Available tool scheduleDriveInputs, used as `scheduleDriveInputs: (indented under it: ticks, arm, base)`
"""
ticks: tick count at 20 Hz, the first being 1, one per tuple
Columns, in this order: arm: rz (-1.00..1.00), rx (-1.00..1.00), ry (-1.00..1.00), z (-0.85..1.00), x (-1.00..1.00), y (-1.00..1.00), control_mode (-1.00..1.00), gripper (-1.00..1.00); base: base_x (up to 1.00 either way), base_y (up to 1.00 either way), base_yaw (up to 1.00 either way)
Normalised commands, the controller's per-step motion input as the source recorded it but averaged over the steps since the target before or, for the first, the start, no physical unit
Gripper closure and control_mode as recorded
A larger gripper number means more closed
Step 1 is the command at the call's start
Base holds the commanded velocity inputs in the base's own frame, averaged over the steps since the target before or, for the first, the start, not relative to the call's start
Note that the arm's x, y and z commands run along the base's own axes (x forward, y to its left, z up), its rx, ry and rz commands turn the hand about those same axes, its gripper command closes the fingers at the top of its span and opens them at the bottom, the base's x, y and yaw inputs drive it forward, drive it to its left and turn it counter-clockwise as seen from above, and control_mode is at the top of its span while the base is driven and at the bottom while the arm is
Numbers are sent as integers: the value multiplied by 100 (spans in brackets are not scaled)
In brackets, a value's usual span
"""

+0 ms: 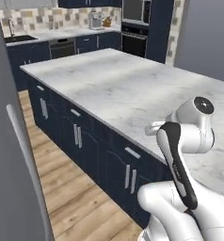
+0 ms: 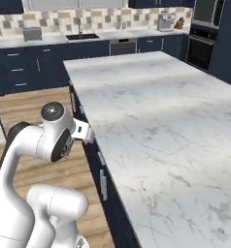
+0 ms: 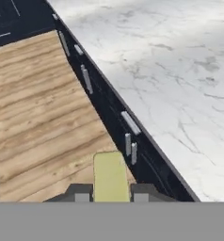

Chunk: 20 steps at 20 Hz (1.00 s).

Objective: Pick the egg and butter from the fridge and place them by the bowl for mixing.

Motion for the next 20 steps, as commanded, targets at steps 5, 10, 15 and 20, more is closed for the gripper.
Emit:
scheduleDriveInputs:
  ticks: [5, 10, 15, 20]
  arm:
    - [0, 0, 0, 0, 0, 0, 100, 100]
    - [0, 0, 0, 0, 0, 0, 100, 100]
    - [0, 0, 0, 0, 0, 0, 100, 100]
    - [0, 0, 0, 0, 0, 0, 100, 100]
  base:
    - [-3, 11, -86]
    - [-3, 19, -79]
    - [-2, 26, -75]
    - [6, 3, -65]
